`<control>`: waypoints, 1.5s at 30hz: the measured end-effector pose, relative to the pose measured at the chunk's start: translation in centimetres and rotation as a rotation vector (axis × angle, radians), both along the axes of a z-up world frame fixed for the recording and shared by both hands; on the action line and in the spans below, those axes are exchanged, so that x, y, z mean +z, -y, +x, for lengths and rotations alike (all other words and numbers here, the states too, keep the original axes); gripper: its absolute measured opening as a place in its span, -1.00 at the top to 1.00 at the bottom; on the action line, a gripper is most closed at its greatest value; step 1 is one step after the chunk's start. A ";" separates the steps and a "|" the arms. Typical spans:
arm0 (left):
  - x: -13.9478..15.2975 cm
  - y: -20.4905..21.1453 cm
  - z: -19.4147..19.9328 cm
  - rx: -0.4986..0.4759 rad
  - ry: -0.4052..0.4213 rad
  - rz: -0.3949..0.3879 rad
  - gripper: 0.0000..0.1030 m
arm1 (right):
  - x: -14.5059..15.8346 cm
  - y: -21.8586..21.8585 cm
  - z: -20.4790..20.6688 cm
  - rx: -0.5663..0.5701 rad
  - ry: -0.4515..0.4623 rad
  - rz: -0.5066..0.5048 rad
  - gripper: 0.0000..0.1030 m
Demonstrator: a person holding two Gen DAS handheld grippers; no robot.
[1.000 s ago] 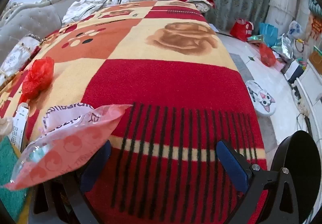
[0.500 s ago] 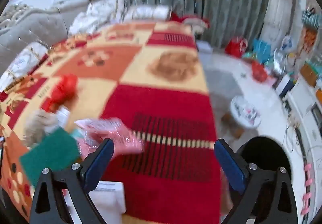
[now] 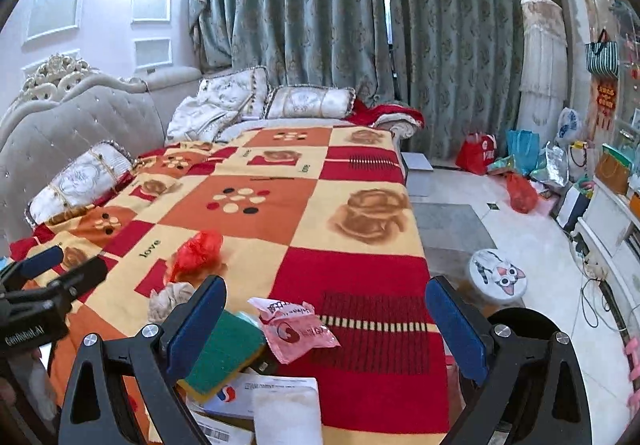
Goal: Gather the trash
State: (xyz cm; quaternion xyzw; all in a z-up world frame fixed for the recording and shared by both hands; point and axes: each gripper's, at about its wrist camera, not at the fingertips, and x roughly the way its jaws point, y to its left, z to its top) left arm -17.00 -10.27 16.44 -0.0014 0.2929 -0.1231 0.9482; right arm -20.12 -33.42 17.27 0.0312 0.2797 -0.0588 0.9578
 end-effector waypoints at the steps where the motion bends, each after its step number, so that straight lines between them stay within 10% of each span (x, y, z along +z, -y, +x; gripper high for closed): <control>1: -0.1 0.0 0.0 -0.001 0.001 -0.001 -0.99 | 0.0 -0.1 0.0 -0.001 0.001 0.003 -0.92; 45: 0.9 0.1 0.3 0.051 0.053 0.016 -0.99 | 0.4 -0.3 -0.6 0.016 0.034 0.034 -0.92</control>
